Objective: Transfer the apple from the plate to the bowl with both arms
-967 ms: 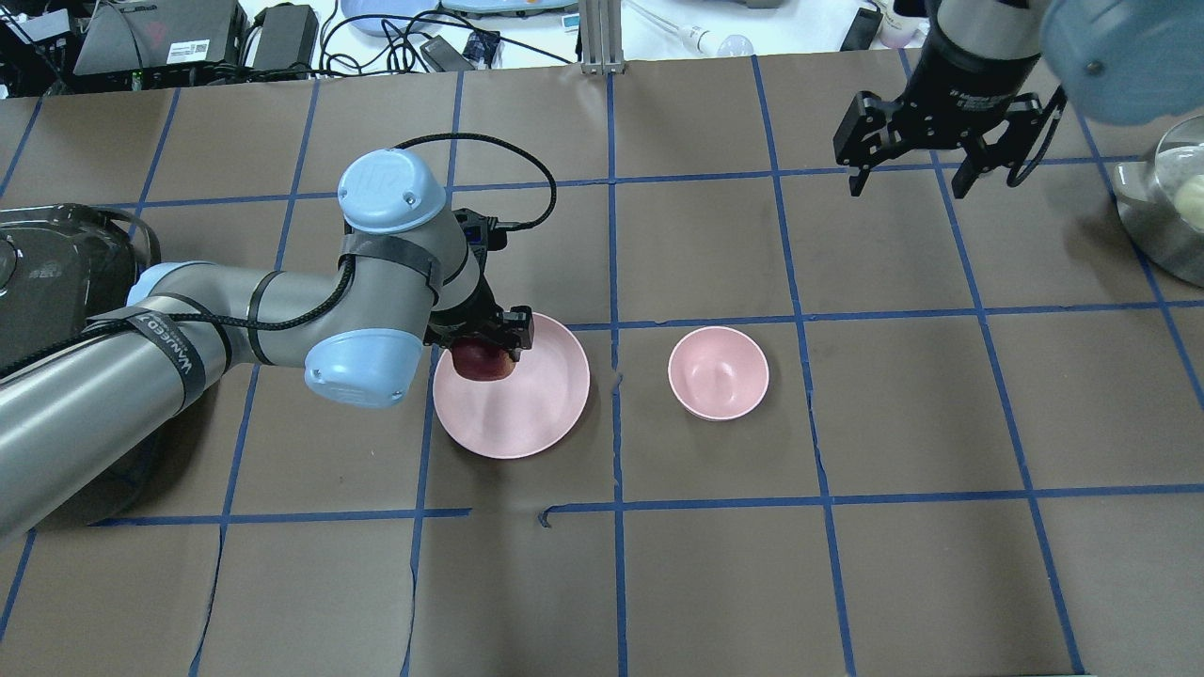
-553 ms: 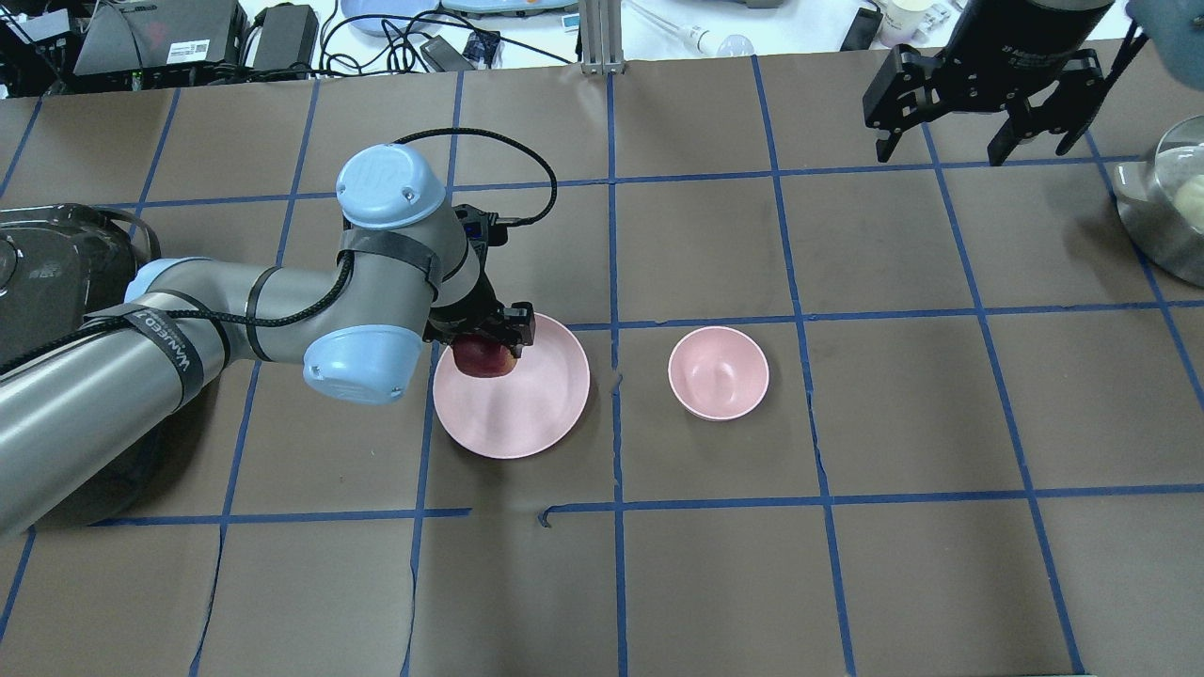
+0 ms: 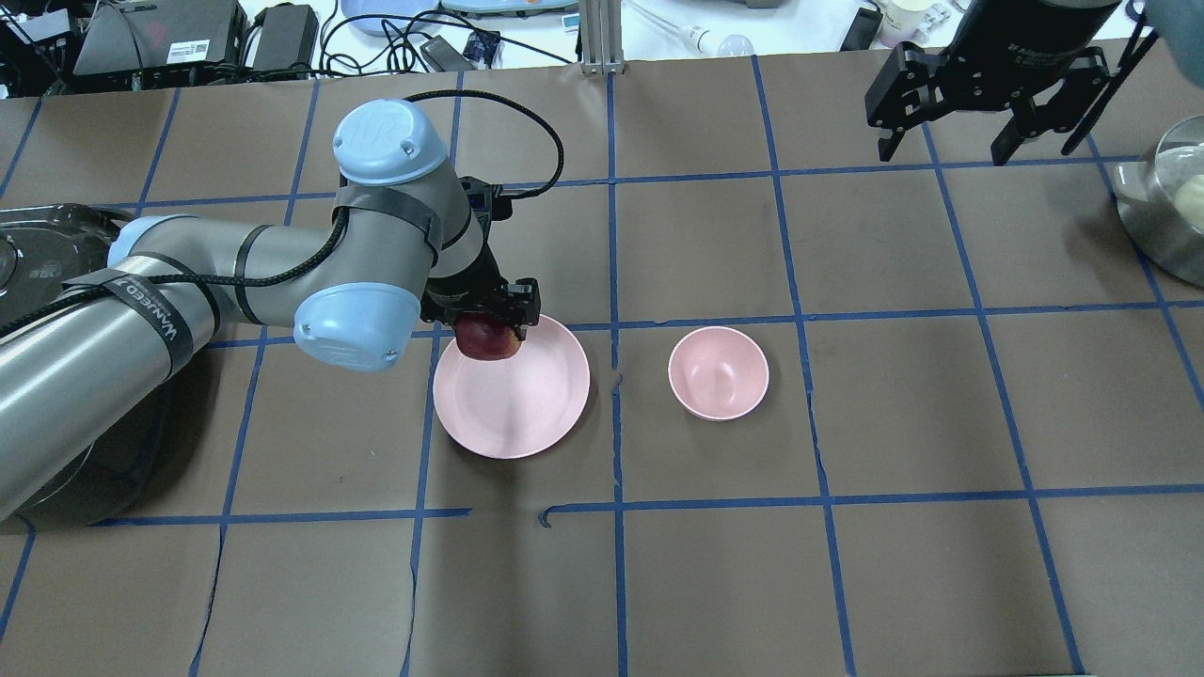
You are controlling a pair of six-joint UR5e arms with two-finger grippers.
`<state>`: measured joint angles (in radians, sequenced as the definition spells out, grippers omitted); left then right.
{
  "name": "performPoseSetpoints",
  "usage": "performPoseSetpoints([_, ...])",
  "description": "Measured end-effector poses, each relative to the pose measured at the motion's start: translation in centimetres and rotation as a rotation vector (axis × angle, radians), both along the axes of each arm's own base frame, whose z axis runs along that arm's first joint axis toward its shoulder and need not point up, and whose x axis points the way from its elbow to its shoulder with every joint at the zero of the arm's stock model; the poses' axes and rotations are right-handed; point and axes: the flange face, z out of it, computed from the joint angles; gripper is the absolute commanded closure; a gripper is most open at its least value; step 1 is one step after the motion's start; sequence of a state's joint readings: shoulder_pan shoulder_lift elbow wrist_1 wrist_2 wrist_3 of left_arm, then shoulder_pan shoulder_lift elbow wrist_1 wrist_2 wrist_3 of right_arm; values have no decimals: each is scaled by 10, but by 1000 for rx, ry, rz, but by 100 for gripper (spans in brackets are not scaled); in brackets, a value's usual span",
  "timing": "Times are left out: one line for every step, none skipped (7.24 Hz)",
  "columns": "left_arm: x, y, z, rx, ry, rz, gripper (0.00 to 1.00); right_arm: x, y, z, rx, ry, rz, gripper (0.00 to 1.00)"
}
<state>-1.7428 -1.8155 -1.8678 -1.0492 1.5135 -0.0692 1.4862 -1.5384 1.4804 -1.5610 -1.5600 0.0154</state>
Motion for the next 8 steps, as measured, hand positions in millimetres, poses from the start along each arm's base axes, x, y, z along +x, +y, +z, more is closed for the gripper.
performPoseSetpoints([-2, 1, 1, 3, 3, -1, 100, 0, 0, 0, 1, 0, 0, 0])
performPoseSetpoints([-4, 2, 1, 6, 13, -1, 100, 0, 0, 0, 2, 0, 0, 0])
performPoseSetpoints([-5, 2, 1, 8, 22, 0, 100, 0, 0, 0, 3, 1, 0, 0])
performPoseSetpoints([-8, 4, 2, 8, 28, 5, 100, 0, 0, 0, 4, 1, 0, 0])
performPoseSetpoints([-13, 6, 3, 8, 31, 8, 100, 0, 0, 0, 4, 1, 0, 0])
performPoseSetpoints([-18, 8, 3, 7, 32, 4, 100, 0, 0, 0, 4, 1, 0, 0])
performPoseSetpoints([-22, 9, 5, 2, 34, -1, 100, 0, 0, 0, 4, 2, -1, 0])
performPoseSetpoints([-23, 9, 6, -6, 35, -2, 100, -1, 0, 0, 4, 2, -2, 0])
